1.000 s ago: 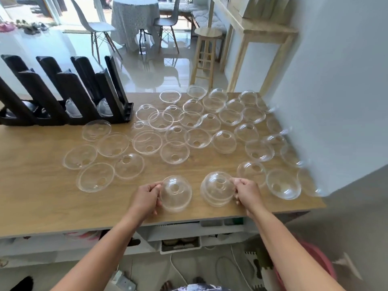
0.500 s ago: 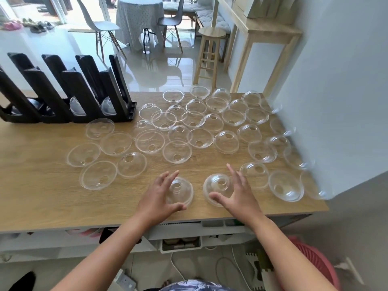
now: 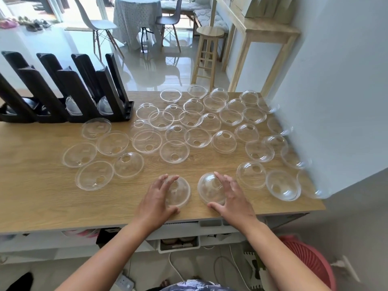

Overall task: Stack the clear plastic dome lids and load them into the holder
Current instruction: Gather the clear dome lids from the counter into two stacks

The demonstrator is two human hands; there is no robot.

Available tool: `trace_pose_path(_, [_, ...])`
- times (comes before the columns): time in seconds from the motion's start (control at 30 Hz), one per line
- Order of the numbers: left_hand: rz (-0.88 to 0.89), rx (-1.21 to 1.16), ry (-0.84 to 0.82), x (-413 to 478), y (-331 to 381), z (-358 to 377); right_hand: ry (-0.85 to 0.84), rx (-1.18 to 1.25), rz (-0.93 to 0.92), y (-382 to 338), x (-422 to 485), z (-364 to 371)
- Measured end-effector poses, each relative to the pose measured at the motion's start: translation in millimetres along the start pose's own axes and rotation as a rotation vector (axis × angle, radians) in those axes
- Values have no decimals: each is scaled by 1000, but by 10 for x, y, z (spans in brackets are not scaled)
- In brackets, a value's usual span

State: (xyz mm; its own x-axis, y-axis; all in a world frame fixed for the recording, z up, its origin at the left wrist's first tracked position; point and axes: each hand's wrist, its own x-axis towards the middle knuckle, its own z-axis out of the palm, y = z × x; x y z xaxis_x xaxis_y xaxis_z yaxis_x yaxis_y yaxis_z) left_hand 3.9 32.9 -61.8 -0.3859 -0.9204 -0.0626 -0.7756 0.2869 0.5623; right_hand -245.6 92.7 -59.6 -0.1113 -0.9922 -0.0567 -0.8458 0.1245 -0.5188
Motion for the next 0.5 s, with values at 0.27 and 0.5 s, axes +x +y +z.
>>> trace_pose_path(0.27, [170, 89, 210, 202, 532, -199, 262, -67, -11, 18, -96, -263])
trace_pose_path(0.5, [487, 176, 66, 874, 1421, 149, 480, -258, 302, 512, -342, -647])
